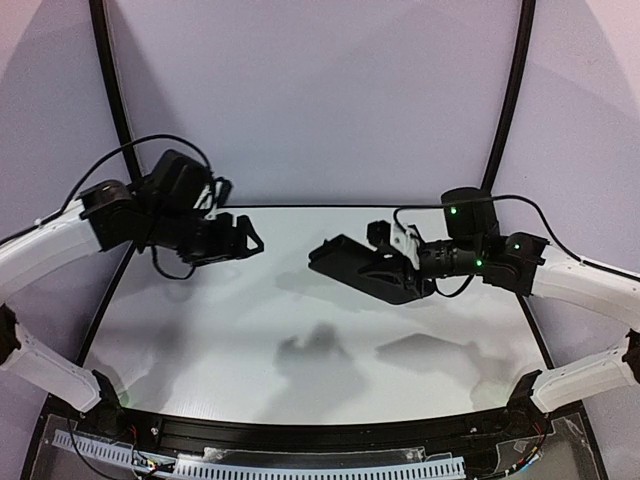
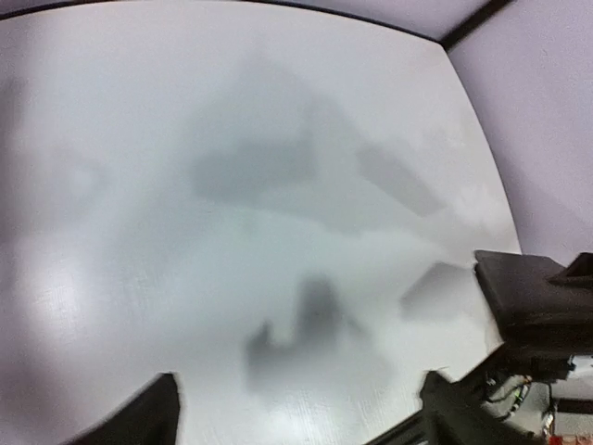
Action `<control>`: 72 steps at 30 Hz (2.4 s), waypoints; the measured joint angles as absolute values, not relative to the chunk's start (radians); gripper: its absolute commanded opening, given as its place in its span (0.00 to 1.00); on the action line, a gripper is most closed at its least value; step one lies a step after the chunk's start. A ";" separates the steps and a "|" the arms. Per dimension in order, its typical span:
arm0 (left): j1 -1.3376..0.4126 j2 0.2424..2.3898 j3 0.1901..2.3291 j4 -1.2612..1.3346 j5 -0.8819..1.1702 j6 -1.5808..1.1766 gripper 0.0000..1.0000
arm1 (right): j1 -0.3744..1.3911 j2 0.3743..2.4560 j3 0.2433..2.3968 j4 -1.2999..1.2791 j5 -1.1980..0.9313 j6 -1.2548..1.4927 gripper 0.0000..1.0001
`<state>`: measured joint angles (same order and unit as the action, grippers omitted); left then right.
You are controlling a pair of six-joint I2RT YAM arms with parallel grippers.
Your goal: Sort the hair-cutting tools
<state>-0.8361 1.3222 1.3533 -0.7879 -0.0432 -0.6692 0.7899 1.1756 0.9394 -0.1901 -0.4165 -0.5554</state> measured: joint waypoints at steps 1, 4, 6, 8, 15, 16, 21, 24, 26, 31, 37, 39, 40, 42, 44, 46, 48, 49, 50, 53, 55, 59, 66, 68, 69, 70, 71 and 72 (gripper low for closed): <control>-0.830 1.291 1.323 -0.784 -0.071 -0.664 0.99 | 0.789 1.174 0.939 -0.163 -0.413 -0.519 0.00; -0.838 1.181 1.232 -0.727 -0.097 -0.632 0.99 | 0.786 1.178 0.935 -0.062 -0.403 -0.394 0.00; -0.841 1.103 1.159 -0.648 -0.076 -0.602 0.99 | 0.784 1.186 0.930 0.021 -0.405 -0.291 0.00; -0.842 1.045 1.081 -0.529 -0.010 -0.572 0.99 | 0.784 1.198 0.929 0.089 -0.408 -0.200 0.00; -0.844 1.141 0.953 -0.118 0.319 -0.490 0.99 | 0.783 1.228 0.918 0.320 -0.396 0.078 0.00; -0.844 1.185 0.959 -0.064 0.372 -0.478 0.99 | 0.783 1.231 0.914 0.363 -0.392 0.122 0.00; -0.844 1.387 1.048 0.067 0.600 -0.450 0.99 | 0.780 1.268 0.910 0.588 -0.395 0.342 0.00; -0.845 1.462 1.120 0.101 0.681 -0.439 0.99 | 0.780 1.309 0.911 0.705 -0.414 0.448 0.00; -0.833 1.489 1.147 0.109 0.705 -0.433 0.98 | 0.772 1.327 0.911 0.757 -0.428 0.501 0.00; -0.837 1.536 1.197 0.185 0.753 -0.436 0.73 | 0.775 1.356 0.919 0.848 -0.449 0.583 0.00; -0.837 1.553 1.217 0.267 0.752 -0.419 0.02 | 0.781 1.398 0.923 0.991 -0.453 0.670 0.03; -0.834 1.553 1.217 0.277 0.763 -0.394 0.01 | 0.778 1.406 0.923 1.009 -0.455 0.695 0.15; -0.833 1.553 1.219 0.275 0.764 -0.374 0.01 | 0.776 1.406 0.923 1.009 -0.459 0.700 0.26; -0.834 1.549 1.222 0.254 0.762 -0.341 0.01 | 0.777 1.394 0.923 0.988 -0.470 0.678 0.54; -0.838 1.531 1.226 0.184 0.753 -0.277 0.01 | 0.779 1.351 0.922 0.885 -0.494 0.600 0.91; -0.841 1.503 1.234 0.054 0.734 -0.180 0.01 | 0.794 1.262 0.931 0.653 -0.521 0.456 0.98; -0.844 1.470 1.246 -0.100 0.712 -0.058 0.01 | 0.804 1.183 0.970 0.432 -0.513 0.312 0.99; -0.845 1.455 1.250 -0.166 0.701 -0.003 0.01 | 0.807 1.142 1.006 0.303 -0.488 0.231 0.99; -0.847 1.439 1.256 -0.234 0.683 0.054 0.01 | 0.808 1.103 1.043 0.186 -0.454 0.153 0.99; -0.849 1.402 1.279 -0.424 0.605 0.211 0.01 | 0.808 0.993 1.135 -0.112 -0.353 -0.052 0.99; -0.854 1.395 1.303 -0.528 0.553 0.296 0.01 | 0.806 0.943 1.186 -0.273 -0.323 -0.169 0.99; -0.887 1.443 1.408 -0.701 0.432 0.430 0.01 | 0.806 0.951 1.321 -0.521 -0.332 -0.358 0.99; -0.941 1.582 1.552 -0.856 0.380 0.566 0.01 | 0.807 1.243 1.565 -0.857 -0.364 -0.541 0.99; -0.941 1.598 1.552 -0.887 0.369 0.575 0.01 | 0.807 1.314 1.576 -0.922 -0.366 -0.569 0.99; -0.938 1.605 1.552 -0.899 0.363 0.578 0.01 | 0.807 1.340 1.575 -0.953 -0.366 -0.582 0.98; -0.936 1.611 1.555 -0.909 0.357 0.580 0.01 | 0.807 1.366 1.575 -0.986 -0.369 -0.594 0.97; -0.936 1.616 1.559 -0.917 0.355 0.581 0.01 | 0.807 1.382 1.575 -1.005 -0.375 -0.604 0.95; -0.936 1.622 1.567 -0.930 0.354 0.583 0.01 | 0.807 1.394 1.575 -1.019 -0.385 -0.612 0.94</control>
